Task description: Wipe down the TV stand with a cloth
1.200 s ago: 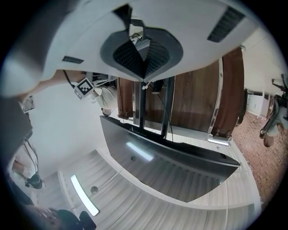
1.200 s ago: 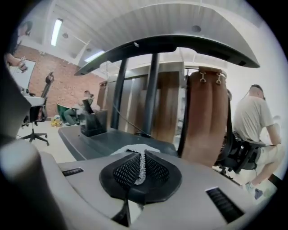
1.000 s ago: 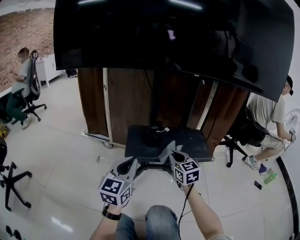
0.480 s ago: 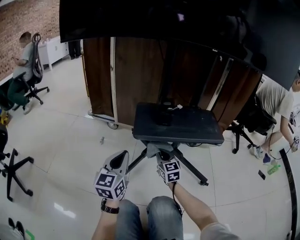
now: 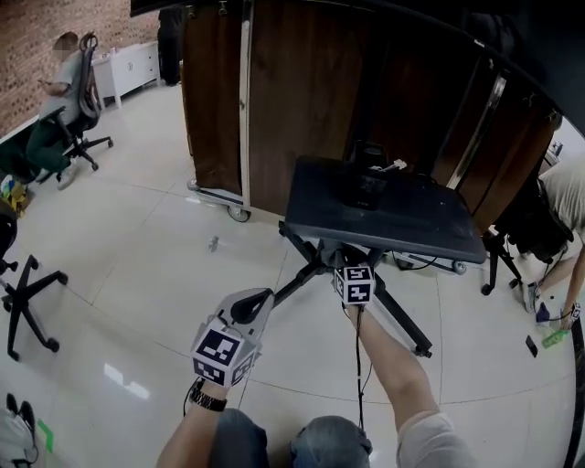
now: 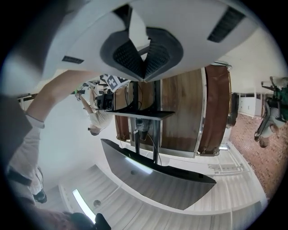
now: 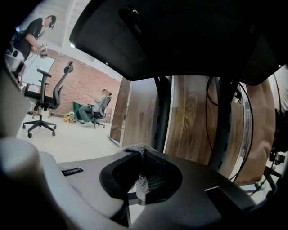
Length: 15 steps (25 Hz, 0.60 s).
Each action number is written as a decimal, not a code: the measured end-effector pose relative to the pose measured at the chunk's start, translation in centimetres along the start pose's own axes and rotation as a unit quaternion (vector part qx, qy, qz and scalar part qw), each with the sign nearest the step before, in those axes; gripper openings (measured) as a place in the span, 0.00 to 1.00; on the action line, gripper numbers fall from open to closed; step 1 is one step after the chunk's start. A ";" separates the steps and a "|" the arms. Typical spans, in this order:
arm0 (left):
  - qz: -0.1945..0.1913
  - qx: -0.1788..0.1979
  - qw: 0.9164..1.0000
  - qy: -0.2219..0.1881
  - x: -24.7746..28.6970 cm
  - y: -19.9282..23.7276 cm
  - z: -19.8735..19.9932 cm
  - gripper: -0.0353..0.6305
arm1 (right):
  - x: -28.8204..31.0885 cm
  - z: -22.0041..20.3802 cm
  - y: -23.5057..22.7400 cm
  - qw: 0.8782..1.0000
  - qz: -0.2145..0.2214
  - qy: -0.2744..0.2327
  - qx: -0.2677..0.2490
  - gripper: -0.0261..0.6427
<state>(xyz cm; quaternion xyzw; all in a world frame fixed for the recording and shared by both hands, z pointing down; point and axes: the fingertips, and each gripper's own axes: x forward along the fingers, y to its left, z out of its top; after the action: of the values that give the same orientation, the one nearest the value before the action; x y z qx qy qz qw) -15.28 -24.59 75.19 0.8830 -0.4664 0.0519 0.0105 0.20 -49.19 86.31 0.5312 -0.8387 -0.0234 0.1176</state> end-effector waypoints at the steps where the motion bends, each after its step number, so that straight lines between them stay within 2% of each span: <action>1: 0.006 0.000 1.000 0.002 -0.7 0.7 -0.5 0.09 | 1.1 0.6 -0.1 1.000 -0.006 -0.005 -0.001 0.04; 3: 0.030 -0.012 0.999 0.002 -2.4 2.4 -1.5 0.09 | 3.0 1.3 0.1 1.000 -0.013 -0.004 0.010 0.04; 6: 0.061 -0.042 0.997 0.001 -4.2 3.7 -3.3 0.09 | 5.8 -1.2 0.4 0.999 -0.006 0.033 0.008 0.04; 9: 0.073 -0.045 0.996 0.012 -5.3 3.8 -5.7 0.09 | 8.3 -7.7 1.0 0.993 0.003 0.116 0.008 0.04; 11: 0.072 -0.021 0.996 0.036 -6.4 3.9 -7.4 0.09 | 9.3 -12.8 1.6 0.987 0.001 0.159 0.018 0.04; 13: 0.082 -0.007 0.996 0.043 -7.6 5.0 -7.9 0.09 | 10.1 -15.7 3.1 0.985 0.012 0.169 0.024 0.04; 15: 0.101 -0.021 0.994 0.027 -8.6 6.4 -7.5 0.09 | 10.8 -17.7 5.7 0.983 0.041 0.180 0.012 0.04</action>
<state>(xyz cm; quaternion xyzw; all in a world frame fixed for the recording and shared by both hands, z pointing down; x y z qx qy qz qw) -25.95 -20.66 81.60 0.8292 -0.5537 0.0671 0.0360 -5.26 -54.85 106.33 0.4929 -0.8253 0.0875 0.2611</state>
